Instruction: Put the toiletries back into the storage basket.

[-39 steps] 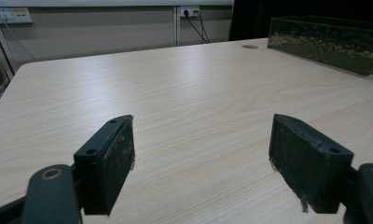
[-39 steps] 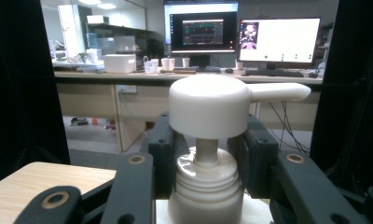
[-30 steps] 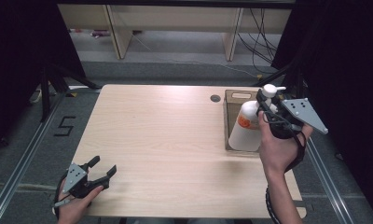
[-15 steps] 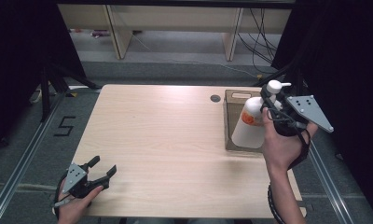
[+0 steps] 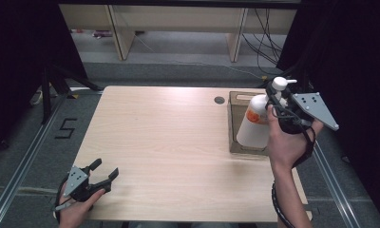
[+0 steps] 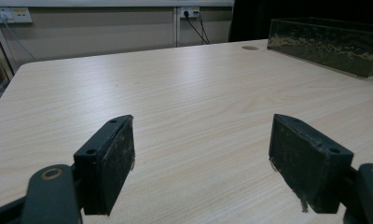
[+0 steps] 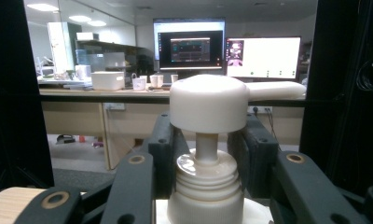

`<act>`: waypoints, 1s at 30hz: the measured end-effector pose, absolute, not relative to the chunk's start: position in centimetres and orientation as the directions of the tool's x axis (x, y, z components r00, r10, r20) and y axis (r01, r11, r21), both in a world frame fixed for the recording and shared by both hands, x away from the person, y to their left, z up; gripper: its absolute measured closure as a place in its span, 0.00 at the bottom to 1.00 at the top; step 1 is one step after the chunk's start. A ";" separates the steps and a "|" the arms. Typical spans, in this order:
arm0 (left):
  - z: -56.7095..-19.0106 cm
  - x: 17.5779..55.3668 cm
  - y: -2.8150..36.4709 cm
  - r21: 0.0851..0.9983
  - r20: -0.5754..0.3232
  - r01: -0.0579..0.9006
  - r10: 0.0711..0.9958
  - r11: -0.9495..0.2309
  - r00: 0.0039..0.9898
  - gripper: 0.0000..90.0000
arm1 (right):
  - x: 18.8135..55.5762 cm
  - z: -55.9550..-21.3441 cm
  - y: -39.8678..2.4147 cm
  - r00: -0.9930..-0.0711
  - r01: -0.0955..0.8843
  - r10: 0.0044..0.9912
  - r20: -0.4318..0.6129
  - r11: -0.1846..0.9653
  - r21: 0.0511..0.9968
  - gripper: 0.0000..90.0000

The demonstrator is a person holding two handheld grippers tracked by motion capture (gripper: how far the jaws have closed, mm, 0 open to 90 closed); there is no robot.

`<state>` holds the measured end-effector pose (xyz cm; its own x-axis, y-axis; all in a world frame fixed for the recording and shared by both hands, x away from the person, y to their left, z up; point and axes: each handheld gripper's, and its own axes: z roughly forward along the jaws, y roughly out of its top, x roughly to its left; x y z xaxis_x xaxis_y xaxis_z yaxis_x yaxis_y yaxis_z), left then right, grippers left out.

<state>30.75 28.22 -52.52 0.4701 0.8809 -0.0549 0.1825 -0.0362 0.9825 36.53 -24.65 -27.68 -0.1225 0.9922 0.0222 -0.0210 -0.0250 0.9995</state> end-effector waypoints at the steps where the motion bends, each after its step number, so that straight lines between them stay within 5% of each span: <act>1: -52.5 30.7 28.2 0.983 -0.055 0.183 0.881 -0.036 0.470 0.24 | 36.7 -27.7 -24.7 -0.121 -0.028 0.992 0.017 -0.021 0.999 0.70; 30: -52.6 30.8 28.2 0.984 -0.055 0.174 0.879 -0.032 0.474 0.24 | 39.1 -28.0 -24.8 -0.095 -0.019 0.995 0.019 -0.021 1.000 0.70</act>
